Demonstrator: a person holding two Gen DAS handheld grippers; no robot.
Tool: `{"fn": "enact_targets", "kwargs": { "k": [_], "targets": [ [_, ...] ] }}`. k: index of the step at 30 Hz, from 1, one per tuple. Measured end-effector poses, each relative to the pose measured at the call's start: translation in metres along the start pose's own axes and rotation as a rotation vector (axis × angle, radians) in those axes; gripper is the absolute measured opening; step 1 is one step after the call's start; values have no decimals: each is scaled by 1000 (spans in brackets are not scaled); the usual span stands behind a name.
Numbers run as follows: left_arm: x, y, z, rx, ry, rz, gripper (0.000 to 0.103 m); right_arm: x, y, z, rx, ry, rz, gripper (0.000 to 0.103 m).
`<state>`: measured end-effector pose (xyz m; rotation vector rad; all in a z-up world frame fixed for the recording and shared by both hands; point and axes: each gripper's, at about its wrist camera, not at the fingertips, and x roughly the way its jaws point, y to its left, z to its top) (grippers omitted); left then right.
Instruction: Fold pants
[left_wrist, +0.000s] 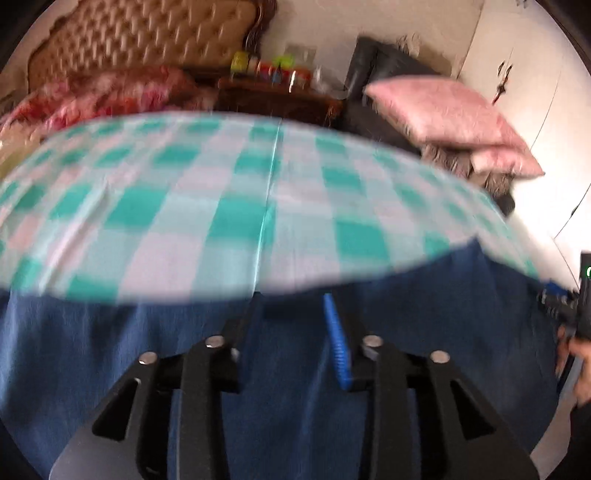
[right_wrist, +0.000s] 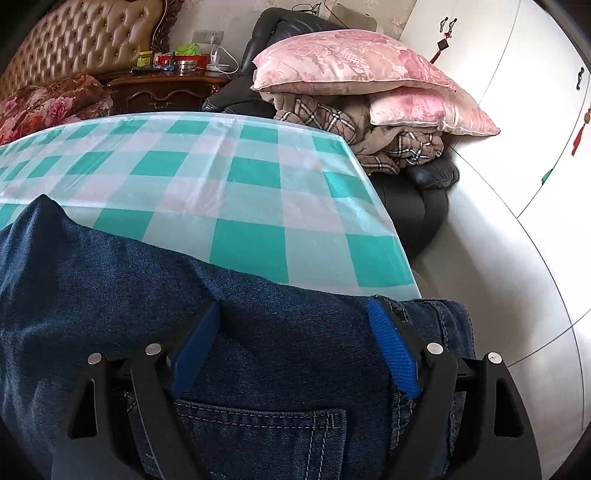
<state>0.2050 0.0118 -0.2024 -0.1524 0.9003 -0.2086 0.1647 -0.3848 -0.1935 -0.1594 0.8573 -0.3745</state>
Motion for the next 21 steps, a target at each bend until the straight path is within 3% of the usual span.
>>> {"fn": "enact_targets", "kwargs": {
  "k": [1,3,5,6,7,8,9,12,13,15,18,20,21],
  "targets": [
    [-3,8,-5,-4,-11,7,29,0,0,0,-1,-1,-1,79],
    [-16,36,-8,-47,-23,69,30,0,0,0,-2,-1,-2,79],
    [-29,65,-14,-95,-45,149,47,0,0,0,-3,0,-1,79],
    [-32,80,-15,-115,-46,177,49,0,0,0,-3,0,-1,79],
    [-37,106,-17,-152,-38,208,47,0,-1,0,-3,0,-1,79],
    [-43,125,-18,-176,-52,183,41,0,-1,0,-3,0,-1,79],
    [-50,149,-18,-203,-60,176,41,0,-1,0,-4,0,-3,79],
    [-59,203,-14,-201,-47,305,44,0,-1,0,-7,-1,-11,80],
    [-64,221,-13,-229,-45,345,50,0,0,0,-8,-1,-14,80],
    [-82,267,-12,-311,-85,415,48,0,-1,0,-10,-2,-20,81],
    [-117,294,-11,-328,-158,371,50,0,1,0,-11,-2,-25,81],
    [-134,301,-8,-259,-181,362,64,0,0,0,-11,-2,-24,81],
    [-140,307,-8,-231,-170,377,65,0,1,0,-12,-2,-25,82]
  ]
}}
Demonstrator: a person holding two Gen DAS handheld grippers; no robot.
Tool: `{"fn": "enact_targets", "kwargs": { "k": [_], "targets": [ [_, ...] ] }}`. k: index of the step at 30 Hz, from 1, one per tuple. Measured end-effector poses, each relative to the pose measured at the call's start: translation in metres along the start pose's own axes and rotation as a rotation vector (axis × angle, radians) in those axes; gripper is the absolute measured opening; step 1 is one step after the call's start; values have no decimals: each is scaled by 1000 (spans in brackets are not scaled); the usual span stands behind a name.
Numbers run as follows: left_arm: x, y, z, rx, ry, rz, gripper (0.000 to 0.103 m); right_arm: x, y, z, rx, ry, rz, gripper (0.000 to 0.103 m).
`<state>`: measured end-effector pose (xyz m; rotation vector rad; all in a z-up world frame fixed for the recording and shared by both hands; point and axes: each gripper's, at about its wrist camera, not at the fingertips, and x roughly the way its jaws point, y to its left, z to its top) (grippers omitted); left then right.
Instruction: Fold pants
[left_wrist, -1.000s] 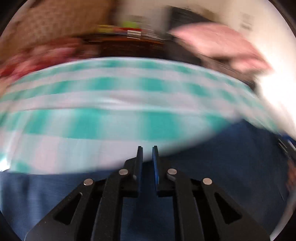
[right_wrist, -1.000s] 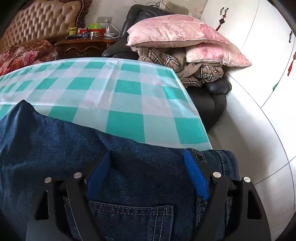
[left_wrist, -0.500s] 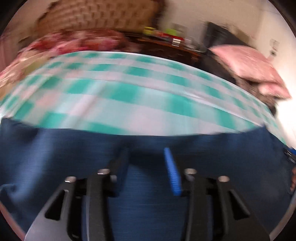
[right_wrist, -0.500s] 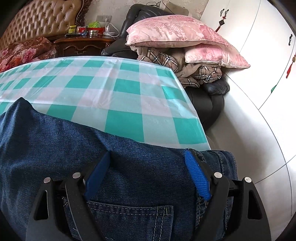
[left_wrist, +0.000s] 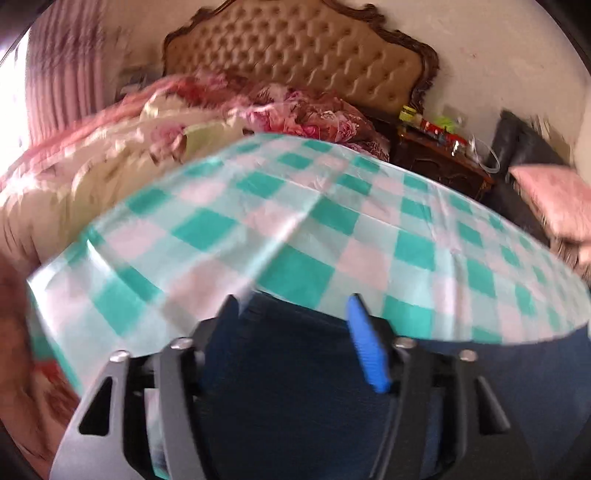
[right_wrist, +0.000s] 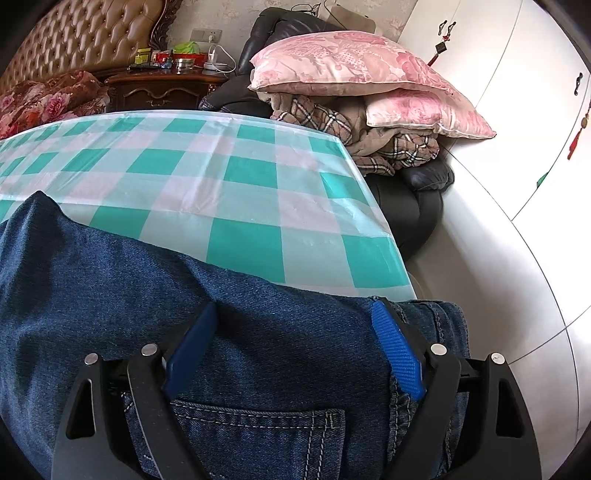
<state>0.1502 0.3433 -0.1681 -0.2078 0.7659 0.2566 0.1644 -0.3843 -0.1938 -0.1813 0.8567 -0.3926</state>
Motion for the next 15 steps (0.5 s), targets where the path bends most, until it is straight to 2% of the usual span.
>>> {"fn": "enact_targets", "kwargs": {
  "k": [3,4,5,9,10,12,13,14,15],
  "targets": [
    [8,25,1,-7,55,-17,63,0,0,0,0,0,1,82],
    [9,28,0,2,68,-21,59,0,-1,0,0,0,1,82],
    [12,29,-1,24,86,-29,53,0,0,0,0,0,1,82],
    [21,16,-7,115,120,-67,51,0,0,0,-2,0,-3,82],
    [24,15,-5,120,125,-68,48,-1,0,0,-3,-1,-4,82],
    [32,15,-2,127,145,-71,38,0,0,0,-2,0,-2,82],
    [38,15,0,128,167,-83,21,-1,0,0,-2,-1,-3,82],
    [42,15,1,132,188,-99,15,-1,0,0,-2,-1,-3,82],
    [43,14,2,143,195,-98,14,-1,-1,0,-1,-1,-2,82]
  ]
}}
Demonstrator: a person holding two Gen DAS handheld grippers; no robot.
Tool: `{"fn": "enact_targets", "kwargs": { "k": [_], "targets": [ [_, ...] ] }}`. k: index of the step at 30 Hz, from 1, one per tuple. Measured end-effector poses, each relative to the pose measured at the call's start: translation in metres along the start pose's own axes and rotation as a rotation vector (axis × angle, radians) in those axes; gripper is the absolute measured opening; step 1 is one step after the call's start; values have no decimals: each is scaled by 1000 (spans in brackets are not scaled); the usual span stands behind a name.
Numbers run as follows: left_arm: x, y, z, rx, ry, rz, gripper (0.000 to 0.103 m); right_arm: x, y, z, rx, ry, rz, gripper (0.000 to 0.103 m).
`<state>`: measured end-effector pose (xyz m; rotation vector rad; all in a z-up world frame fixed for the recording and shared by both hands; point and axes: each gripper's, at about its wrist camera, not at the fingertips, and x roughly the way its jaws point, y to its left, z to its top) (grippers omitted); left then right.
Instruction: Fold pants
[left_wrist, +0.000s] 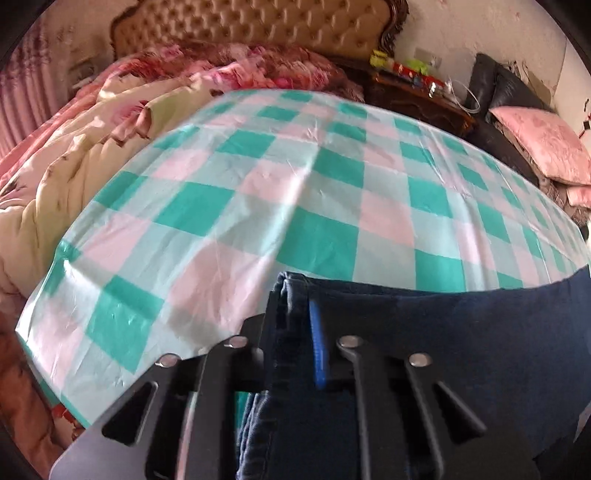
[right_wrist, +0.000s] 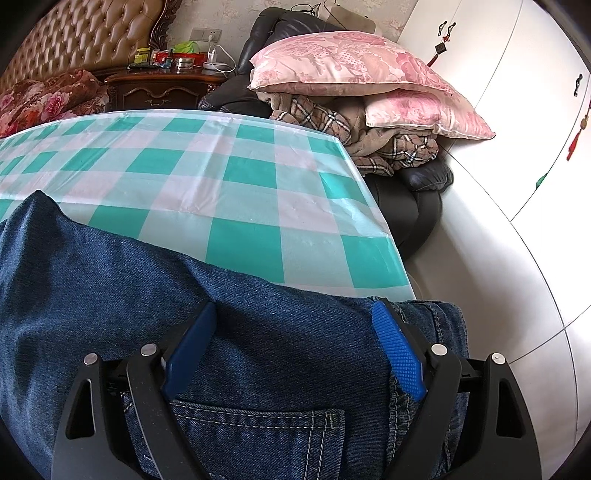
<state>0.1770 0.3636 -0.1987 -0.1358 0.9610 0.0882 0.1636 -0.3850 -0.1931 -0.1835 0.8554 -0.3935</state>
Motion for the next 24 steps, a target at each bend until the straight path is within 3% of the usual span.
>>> {"fn": "enact_targets", "kwargs": {
  "k": [5,10,13,15,16,19,21,24],
  "targets": [
    [-22,4,12,-26,-66,-35,13,-2,0,0,6,-11,-3,82],
    [4,4,12,-38,-12,-10,15,-5,1,-1,3,-20,-34,82],
    [-4,14,8,-133,-54,-6,27,-5,1,-2,9,-30,-35,82],
    [-30,8,2,-148,-123,108,36,-8,0,-1,17,-42,-33,82],
    [-46,1,-3,-144,-169,132,38,-10,-2,-2,27,-56,-29,82],
    [-87,-34,-24,-110,-250,141,56,-24,-16,-1,104,-99,-25,85],
    [-104,-66,-43,-71,-259,123,61,-32,-31,-1,170,-120,-28,85],
    [-115,-117,-65,-20,-252,73,70,-10,-55,-2,205,33,-87,85]
  ]
}}
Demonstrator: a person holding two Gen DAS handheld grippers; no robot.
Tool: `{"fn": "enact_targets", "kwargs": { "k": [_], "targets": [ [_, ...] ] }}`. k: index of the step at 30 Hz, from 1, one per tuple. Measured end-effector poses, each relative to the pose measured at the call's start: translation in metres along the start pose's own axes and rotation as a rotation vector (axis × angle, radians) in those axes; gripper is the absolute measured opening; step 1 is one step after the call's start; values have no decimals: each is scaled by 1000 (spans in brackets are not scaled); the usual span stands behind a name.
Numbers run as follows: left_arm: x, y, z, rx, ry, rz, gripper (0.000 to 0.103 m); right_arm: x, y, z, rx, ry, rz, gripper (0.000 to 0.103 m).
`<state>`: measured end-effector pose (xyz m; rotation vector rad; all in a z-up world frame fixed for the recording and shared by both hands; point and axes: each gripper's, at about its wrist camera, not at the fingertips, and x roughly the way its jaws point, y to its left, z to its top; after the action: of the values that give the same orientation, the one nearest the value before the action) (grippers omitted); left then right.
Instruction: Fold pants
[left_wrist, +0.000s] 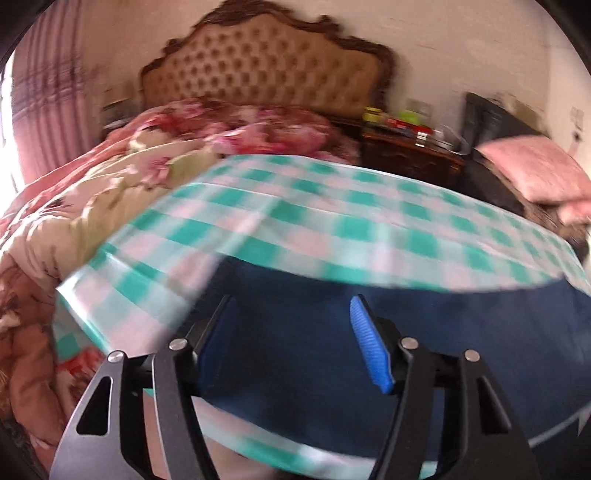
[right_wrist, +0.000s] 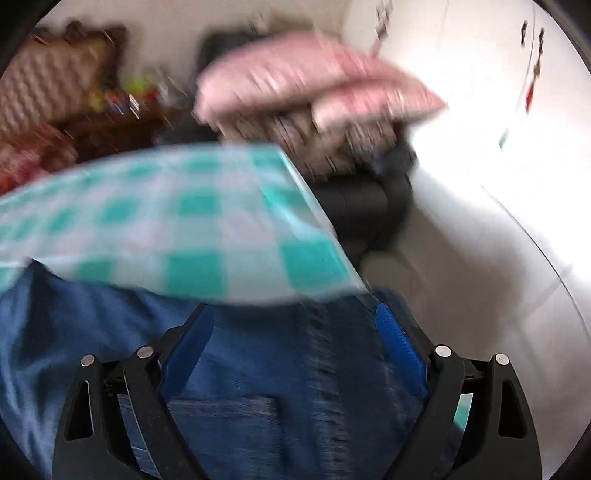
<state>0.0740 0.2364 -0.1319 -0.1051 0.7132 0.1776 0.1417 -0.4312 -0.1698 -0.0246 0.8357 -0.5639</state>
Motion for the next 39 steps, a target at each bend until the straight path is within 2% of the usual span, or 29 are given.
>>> {"fn": "enact_targets", "kwargs": {
  "k": [2,3,5,6,8,11,13,14,15,16,17,18,19,21,23,24,25,26,28,32,35,37,39],
  "targets": [
    [-8,-37,-11,25,10,-16,85,6,-15,1,17,13,-49,85],
    [-10,-52,-15,33,13,-18,88,6,-25,2,42,18,-50,85],
    [-21,-85,-22,75,-33,-22,101,1,-50,4,127,17,12,85],
    [-25,-97,-26,85,-62,-28,101,-2,-60,5,165,25,42,85],
    [-26,-117,-29,117,-59,-52,101,-17,-73,6,196,-14,25,85],
    [-22,-144,-32,188,-37,-32,101,-29,-76,7,140,-45,145,85],
    [-22,-154,-32,177,-27,-101,101,-21,-65,5,48,-12,169,85],
    [-23,-158,-32,169,-26,-110,100,-12,-58,2,-7,9,142,85],
    [-24,-165,-31,165,-29,-101,99,0,-51,-2,-65,25,76,85],
    [-25,-169,-31,166,-30,-97,95,15,-50,-6,-106,49,-36,85],
    [-26,-175,-32,166,-24,-101,91,21,-54,-7,-97,61,-65,85],
    [-25,-179,-32,164,-11,-110,90,24,-63,-8,-47,71,-49,85],
    [-25,-184,-34,162,10,-129,88,17,-79,-9,58,60,19,85],
    [-24,-192,-40,155,36,-163,83,-6,-91,-12,143,6,90,85],
    [-20,-205,-50,143,73,-221,63,-43,-87,-23,148,-56,158,85],
    [-20,-210,-55,147,82,-241,54,-59,-79,-33,141,-67,198,85],
    [-18,-221,-64,156,102,-289,40,-69,-67,-42,117,-61,237,85],
    [-17,-227,-70,159,115,-316,33,-78,-51,-52,75,-49,275,85],
    [-16,-242,-81,170,133,-357,32,-96,-18,-79,-9,-54,307,85],
    [-11,-269,-103,237,177,-360,32,-106,12,-111,-34,-35,355,86],
    [-2,-269,-112,240,213,-312,32,-86,22,-127,-62,96,298,88],
    [-4,-263,-114,228,210,-301,32,-90,18,-134,-51,89,310,88],
    [-6,-258,-113,224,205,-288,40,-92,16,-142,-69,107,314,88]
  ]
}}
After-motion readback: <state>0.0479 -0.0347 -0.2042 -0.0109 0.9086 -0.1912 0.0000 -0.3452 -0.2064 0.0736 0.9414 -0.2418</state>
